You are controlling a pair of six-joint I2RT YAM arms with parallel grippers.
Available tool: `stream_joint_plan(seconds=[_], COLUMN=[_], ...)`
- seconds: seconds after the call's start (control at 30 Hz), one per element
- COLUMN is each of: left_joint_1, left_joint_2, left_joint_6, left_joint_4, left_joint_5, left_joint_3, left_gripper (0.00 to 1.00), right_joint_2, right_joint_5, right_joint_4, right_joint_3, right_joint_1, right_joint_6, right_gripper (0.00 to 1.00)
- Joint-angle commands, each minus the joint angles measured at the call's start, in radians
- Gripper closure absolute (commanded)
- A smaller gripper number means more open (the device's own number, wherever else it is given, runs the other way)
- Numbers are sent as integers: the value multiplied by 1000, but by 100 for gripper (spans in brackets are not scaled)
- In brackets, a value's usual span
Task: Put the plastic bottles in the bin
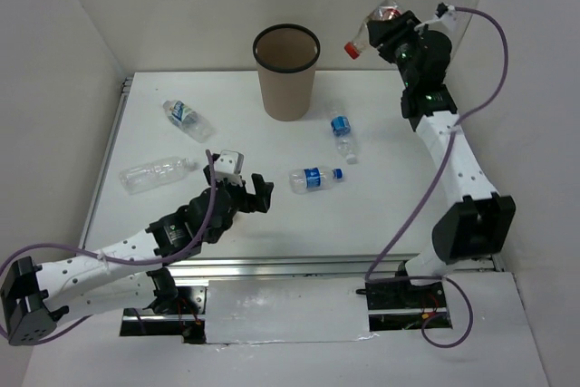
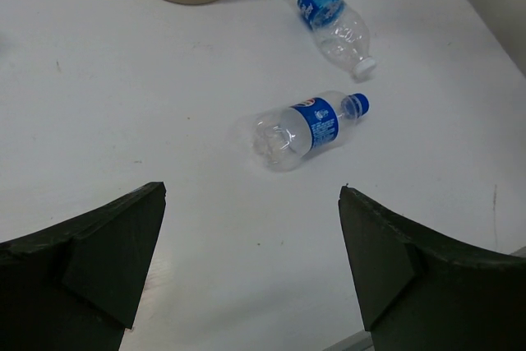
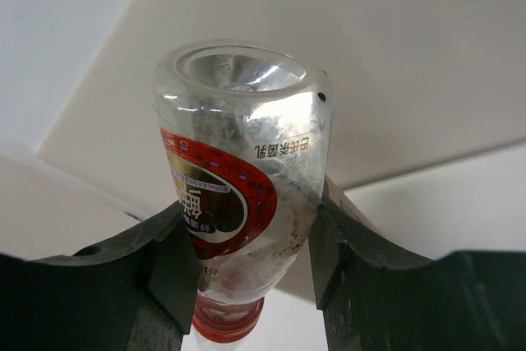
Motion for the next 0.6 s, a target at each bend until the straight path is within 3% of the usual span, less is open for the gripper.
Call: stream_joint_plan(seconds=[0.0,0.27,0.57], left_joint_1=[-10,-13,-19], left_joint_2=[-50,-102,-58], left_joint_6=[-23,-62,-48], left_joint_4=[64,110,80], left_joint_5=[35,137,80], left_joint_3=[0,-34,-8], left_gripper=[1,1,0], right_joint_2=[137,504,719], right_joint_5=[-115,-131,-39], right_joint_4=[277,466,618], right_joint_3=[106,452,562], right_joint_1=[42,153,242], right_joint_6=[-158,-340,-458], right_gripper=[100,100,96])
